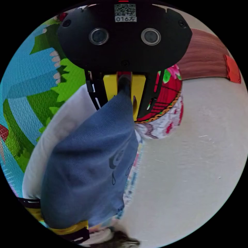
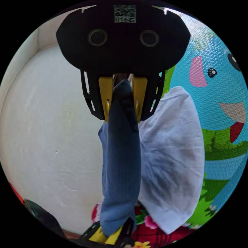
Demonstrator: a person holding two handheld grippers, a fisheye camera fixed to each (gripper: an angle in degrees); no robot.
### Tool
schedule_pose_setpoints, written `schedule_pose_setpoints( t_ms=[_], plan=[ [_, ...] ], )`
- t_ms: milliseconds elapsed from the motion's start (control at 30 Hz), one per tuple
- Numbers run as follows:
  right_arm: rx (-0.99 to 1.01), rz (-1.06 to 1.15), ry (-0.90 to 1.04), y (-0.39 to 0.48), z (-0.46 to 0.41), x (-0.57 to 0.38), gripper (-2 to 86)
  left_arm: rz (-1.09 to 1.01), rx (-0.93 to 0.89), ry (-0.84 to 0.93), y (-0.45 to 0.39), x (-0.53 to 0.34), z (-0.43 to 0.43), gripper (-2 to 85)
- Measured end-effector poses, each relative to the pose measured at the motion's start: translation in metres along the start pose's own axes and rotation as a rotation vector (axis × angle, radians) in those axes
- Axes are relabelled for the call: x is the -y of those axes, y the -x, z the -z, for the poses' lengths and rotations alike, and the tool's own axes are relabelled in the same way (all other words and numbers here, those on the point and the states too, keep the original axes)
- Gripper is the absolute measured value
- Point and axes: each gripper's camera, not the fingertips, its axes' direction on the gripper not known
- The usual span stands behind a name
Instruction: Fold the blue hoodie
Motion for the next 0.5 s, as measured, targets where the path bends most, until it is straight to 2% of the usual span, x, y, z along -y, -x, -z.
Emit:
schedule_pose_setpoints(
  t_ms=[33, 100, 267, 367, 400, 467, 500],
  plan=[
    [-0.137, -0.021, -0.023, 0.005, 0.001, 0.0, 11.7, 0.038, 0.024, -0.016, -0.003, -0.003, -0.005, 6.3],
    [-0.208, -0.024, -0.021, 0.004, -0.003, -0.003, 11.7, 0.081, -0.003, -0.034, 0.006, -0.012, -0.007, 6.6],
    [-0.083, -0.076, -0.026, -0.026, -0.004, -0.03, 11.6, 0.165, 0.11, 0.058, 0.046, -0.054, 0.0, 7.4],
    [-0.016, -0.065, -0.056, -0.036, -0.003, -0.068, 10.5, 0.362, 0.336, 0.021, 0.07, -0.093, 0.014, 2.5],
    [0.019, -0.1, -0.083, -0.045, -0.003, -0.086, 9.5, 0.4, 0.326, -0.01, 0.074, -0.1, 0.017, 1.7],
    [0.099, -0.244, -0.181, -0.068, 0.0, -0.118, 6.6, 0.534, 0.031, -0.225, 0.091, -0.122, 0.025, -0.3],
    [0.171, -0.407, -0.27, -0.091, 0.0, -0.14, 3.2, 0.563, -0.071, -0.292, 0.094, -0.124, 0.024, -0.5]
  ],
)
